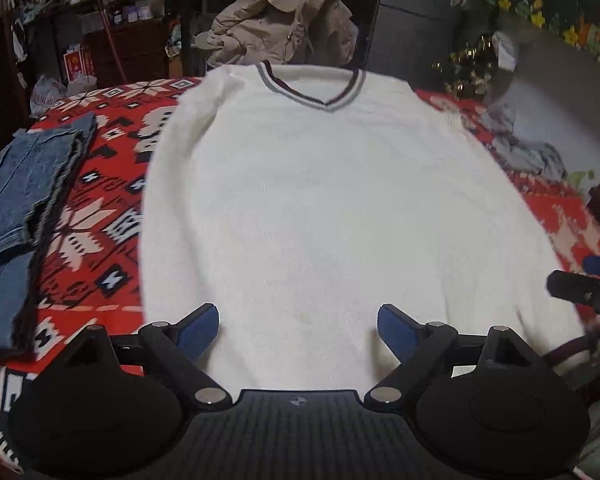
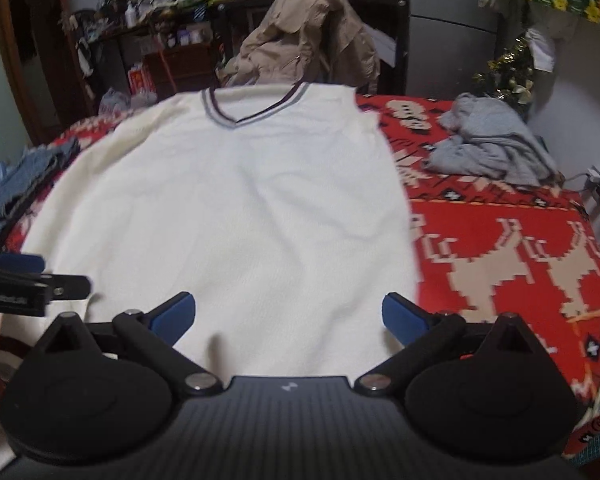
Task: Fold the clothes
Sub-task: 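Move both grippers toward the sweater hem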
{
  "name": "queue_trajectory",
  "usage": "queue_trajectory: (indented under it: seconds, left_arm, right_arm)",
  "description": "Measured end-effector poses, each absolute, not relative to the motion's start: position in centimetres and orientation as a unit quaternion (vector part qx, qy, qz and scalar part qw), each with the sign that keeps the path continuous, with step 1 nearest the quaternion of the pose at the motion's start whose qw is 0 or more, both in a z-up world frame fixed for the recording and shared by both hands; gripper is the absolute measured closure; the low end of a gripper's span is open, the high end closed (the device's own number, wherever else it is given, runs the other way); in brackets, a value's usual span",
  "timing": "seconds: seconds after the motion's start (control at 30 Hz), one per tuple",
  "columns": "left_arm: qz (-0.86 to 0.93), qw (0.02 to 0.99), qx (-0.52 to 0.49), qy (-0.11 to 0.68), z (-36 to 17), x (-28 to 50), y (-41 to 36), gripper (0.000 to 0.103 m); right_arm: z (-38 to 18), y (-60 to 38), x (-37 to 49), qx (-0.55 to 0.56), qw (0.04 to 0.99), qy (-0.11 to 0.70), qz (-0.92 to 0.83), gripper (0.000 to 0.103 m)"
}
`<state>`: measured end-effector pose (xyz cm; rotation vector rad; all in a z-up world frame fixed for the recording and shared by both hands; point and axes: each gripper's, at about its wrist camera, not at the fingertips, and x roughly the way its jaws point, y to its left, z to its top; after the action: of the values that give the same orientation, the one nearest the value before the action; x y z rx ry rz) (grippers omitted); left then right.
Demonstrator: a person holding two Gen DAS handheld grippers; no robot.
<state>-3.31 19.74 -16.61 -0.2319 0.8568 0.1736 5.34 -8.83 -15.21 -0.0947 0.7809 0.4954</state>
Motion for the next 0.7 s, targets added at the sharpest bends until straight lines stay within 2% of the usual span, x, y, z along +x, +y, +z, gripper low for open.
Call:
queue_trajectory:
  seconds: [0.07, 0.13, 0.17, 0.27, 0.33, 0.5, 0.57, 0.7]
  left_arm:
    - [0.085, 0.898, -0.138, 0.41, -15.9, -4.7, 21.2, 0.017]
    - [0.085, 0.895, -0.163, 0.405, -15.1, -6.1, 22.6, 0.025]
    - [0.087, 0.893, -0.178, 0.403, -14.8, -6.8, 23.4, 0.029]
    - [0.096, 0.879, -0.238, 0.401, -15.2, -8.8, 25.8, 0.037]
    - [0.096, 0.87, -0.276, 0.398, -15.5, -10.0, 26.9, 0.037]
    - [0.072, 0.847, -0.36, 0.385, -16.7, -12.3, 28.3, 0.037]
    - [0.049, 0.839, -0.381, 0.385, -17.2, -12.6, 28.3, 0.041]
    - [0.024, 0.827, -0.402, 0.392, -18.1, -12.4, 28.0, 0.041]
  right_arm:
    - [-14.4, -11.1, 5.6, -0.018, 0.893, 0.386, 0.23, 0.008]
    - [-14.3, -13.2, 6.0, 0.004, 0.888, 0.403, 0.219, 0.02]
    - [-14.3, -14.3, 6.1, 0.014, 0.886, 0.411, 0.214, 0.022]
    - [-15.0, -17.0, 6.0, 0.049, 0.877, 0.431, 0.205, 0.042]
    - [-15.8, -18.3, 5.7, 0.088, 0.865, 0.449, 0.207, 0.058]
    - [-17.3, -19.4, 4.9, 0.159, 0.837, 0.476, 0.22, 0.068]
    - [-17.7, -19.1, 4.7, 0.167, 0.83, 0.483, 0.223, 0.068]
    - [-18.7, -18.9, 4.5, 0.203, 0.811, 0.499, 0.229, 0.068]
